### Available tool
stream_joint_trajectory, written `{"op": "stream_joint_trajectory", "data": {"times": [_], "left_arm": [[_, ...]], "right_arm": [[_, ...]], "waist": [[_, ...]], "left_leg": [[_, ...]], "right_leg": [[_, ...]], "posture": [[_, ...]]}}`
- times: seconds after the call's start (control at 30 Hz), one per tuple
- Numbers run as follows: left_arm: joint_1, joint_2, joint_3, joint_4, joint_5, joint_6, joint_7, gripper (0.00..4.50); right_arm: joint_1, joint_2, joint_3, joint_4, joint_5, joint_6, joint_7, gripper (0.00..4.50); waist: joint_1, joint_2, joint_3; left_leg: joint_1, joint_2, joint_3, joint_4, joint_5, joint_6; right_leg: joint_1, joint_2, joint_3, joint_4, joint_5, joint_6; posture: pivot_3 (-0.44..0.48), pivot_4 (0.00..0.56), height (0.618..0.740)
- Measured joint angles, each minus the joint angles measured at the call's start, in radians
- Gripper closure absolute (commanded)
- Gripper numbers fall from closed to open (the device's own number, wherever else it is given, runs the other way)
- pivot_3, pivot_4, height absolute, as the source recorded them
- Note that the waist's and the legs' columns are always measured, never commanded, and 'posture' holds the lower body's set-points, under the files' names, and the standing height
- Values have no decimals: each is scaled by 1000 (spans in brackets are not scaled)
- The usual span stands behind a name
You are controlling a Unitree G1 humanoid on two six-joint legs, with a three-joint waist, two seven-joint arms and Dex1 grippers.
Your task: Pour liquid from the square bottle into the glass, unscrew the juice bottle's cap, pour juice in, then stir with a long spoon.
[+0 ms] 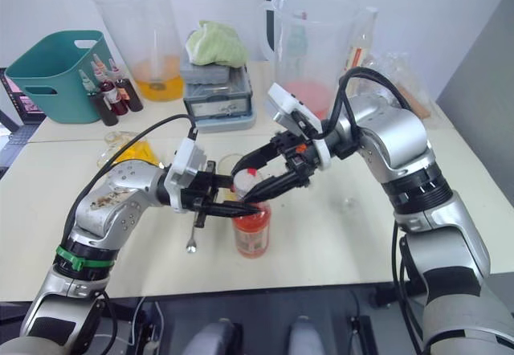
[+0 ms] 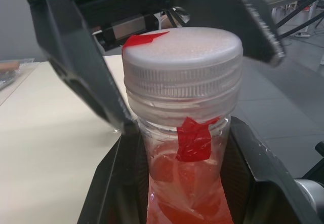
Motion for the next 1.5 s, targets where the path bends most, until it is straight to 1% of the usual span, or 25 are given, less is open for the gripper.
{"op": "stream_joint_trajectory", "data": {"times": [0.1,0.27,0.33,0.4,0.43,0.47,0.57,0.63,0.77,0.9,0.93,0.97,1.0,1.17,1.2,1.5], "left_arm": [[-1,-3,0,3,1,-1,-1,3045],[-4,-9,-2,19,1,-5,-2,3045],[-6,-11,-2,23,1,-7,-3,3045],[-7,-12,-1,27,1,-9,-5,3045],[-8,-12,-1,29,1,-11,-7,3045],[-8,-12,0,30,1,-13,-8,3045],[-8,-14,-2,31,2,-19,-11,3045],[-7,-14,-2,32,1,-22,-11,3045],[-7,-14,-2,33,2,-23,-13,3045],[-7,-14,-2,35,1,-24,-17,3045],[-7,-14,-2,36,1,-24,-19,3045],[-7,-14,-2,36,1,-25,-20,3045],[-7,-14,-2,36,1,-25,-21,3045],[-7,-14,-2,38,1,-26,-20,3045],[-7,-14,-4,37,1,-26,-20,3045],[-7,-14,-5,37,1,-27,-21,3045]], "right_arm": [[32,-19,-91,-101,39,58,-84,32],[117,-30,-258,-298,149,184,-287,32],[175,-16,-332,-390,200,245,-419,32],[265,25,-401,-521,258,311,-597,32],[297,45,-408,-567,279,337,-670,32],[311,57,-409,-590,293,351,-712,32],[392,111,-414,-675,291,386,-906,32],[434,124,-405,-695,291,405,-992,32],[441,136,-416,-712,322,419,-1093,32],[441,136,-449,-716,391,422,-1155,32],[441,136,-453,-717,407,422,-1167,537],[441,136,-457,-718,430,422,-1180,736],[441,136,-460,-719,445,422,-1188,1128],[441,111,-459,-731,518,421,-1222,2794],[441,103,-459,-731,530,420,-1231,2878],[446,70,-435,-729,558,382,-1256,2877]], "waist": [[3,0,0],[7,0,0],[8,0,0],[9,0,0],[7,0,0],[6,0,0],[8,0,0],[8,0,0],[6,0,0],[7,0,0],[7,0,0],[6,0,0],[7,0,0],[6,0,0],[6,0,0],[6,0,0]], "left_leg": [[0,0,0,0,0,0],[0,0,0,0,0,0],[0,0,-1,0,0,0],[0,0,-1,0,0,0],[0,0,0,0,0,0],[0,0,0,0,0,0],[1,0,0,0,0,0],[0,0,0,0,0,0],[1,0,0,0,0,0],[1,0,0,0,0,0],[1,0,0,0,0,0],[1,0,0,0,0,0],[1,0,0,0,0,0],[1,0,0,0,0,0],[1,0,0,0,0,0],[1,0,0,0,0,0]], "right_leg": [[0,0,0,0,0,0],[0,0,0,0,0,0],[0,0,0,0,0,0],[0,0,0,1,0,0],[0,0,1,1,0,0],[0,0,1,1,0,0],[0,0,1,2,0,0],[1,0,1,1,0,0],[1,0,1,2,1,0],[1,0,1,1,1,0],[1,0,1,1,1,0],[1,0,1,1,1,0],[1,0,1,1,1,0],[1,0,1,1,1,0],[2,0,1,1,1,0],[2,0,1,1,1,0]], "posture": [[0,150,740],[0,150,740],[0,150,740],[0,150,740],[0,150,740],[0,150,740],[0,150,740],[0,150,740],[0,150,740],[0,150,740],[0,150,740],[0,150,740],[0,150,740],[0,150,740],[0,150,740],[0,150,740]]}}
